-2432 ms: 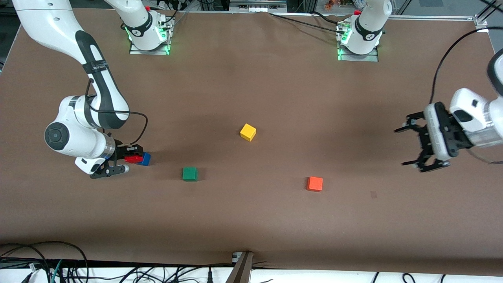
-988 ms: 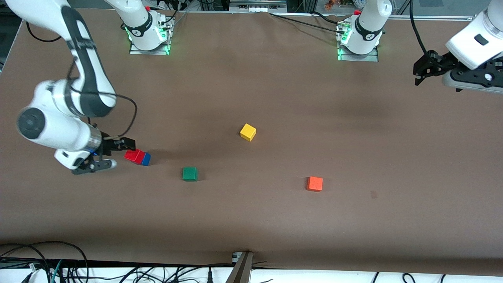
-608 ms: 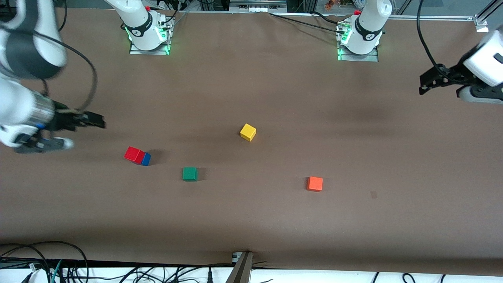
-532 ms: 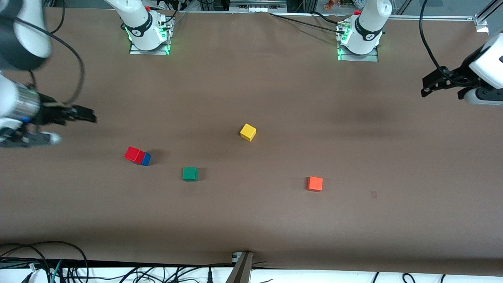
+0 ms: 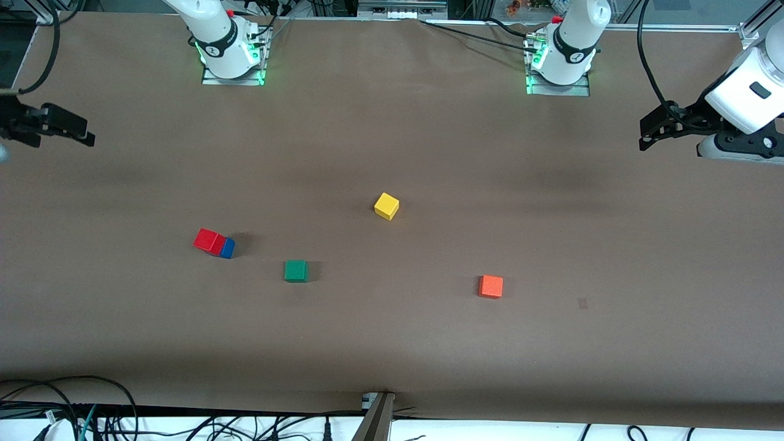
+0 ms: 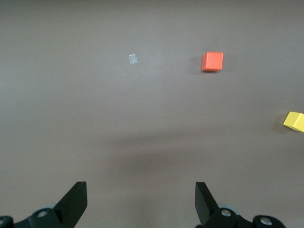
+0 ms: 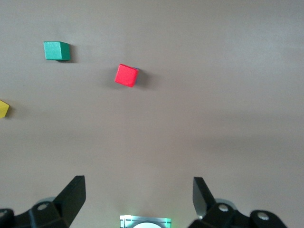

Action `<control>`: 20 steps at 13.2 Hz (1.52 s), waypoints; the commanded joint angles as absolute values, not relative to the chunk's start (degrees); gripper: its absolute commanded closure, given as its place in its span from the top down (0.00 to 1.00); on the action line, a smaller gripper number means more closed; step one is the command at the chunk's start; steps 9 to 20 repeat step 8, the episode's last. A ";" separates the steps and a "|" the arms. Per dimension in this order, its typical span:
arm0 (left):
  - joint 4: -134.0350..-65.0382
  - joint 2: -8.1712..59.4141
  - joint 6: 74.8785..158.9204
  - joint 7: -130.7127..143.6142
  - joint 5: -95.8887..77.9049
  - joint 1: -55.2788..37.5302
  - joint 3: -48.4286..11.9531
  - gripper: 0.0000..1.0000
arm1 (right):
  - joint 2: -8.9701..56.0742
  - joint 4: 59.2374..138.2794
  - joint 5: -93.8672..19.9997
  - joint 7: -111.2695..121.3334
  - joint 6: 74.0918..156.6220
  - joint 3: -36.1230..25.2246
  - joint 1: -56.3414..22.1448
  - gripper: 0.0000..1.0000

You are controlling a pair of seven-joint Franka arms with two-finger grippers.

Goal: Pass red block to right arm, stack on blue

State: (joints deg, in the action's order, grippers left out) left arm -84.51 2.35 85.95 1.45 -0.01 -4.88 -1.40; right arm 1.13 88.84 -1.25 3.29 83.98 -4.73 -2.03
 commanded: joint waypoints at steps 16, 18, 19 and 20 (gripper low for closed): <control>-84.90 2.37 85.17 -1.93 0.70 -4.39 -0.79 1.00 | 0.61 94.57 0.35 4.48 87.36 0.70 2.20 1.00; -84.90 2.37 85.17 -1.93 0.70 -4.39 -0.79 1.00 | 0.61 94.57 0.35 4.48 87.36 0.70 2.20 1.00; -84.90 2.37 85.17 -1.93 0.70 -4.39 -0.79 1.00 | 0.61 94.57 0.35 4.48 87.36 0.70 2.20 1.00; -84.90 2.37 85.17 -1.93 0.70 -4.39 -0.79 1.00 | 0.61 94.57 0.35 4.48 87.36 0.70 2.20 1.00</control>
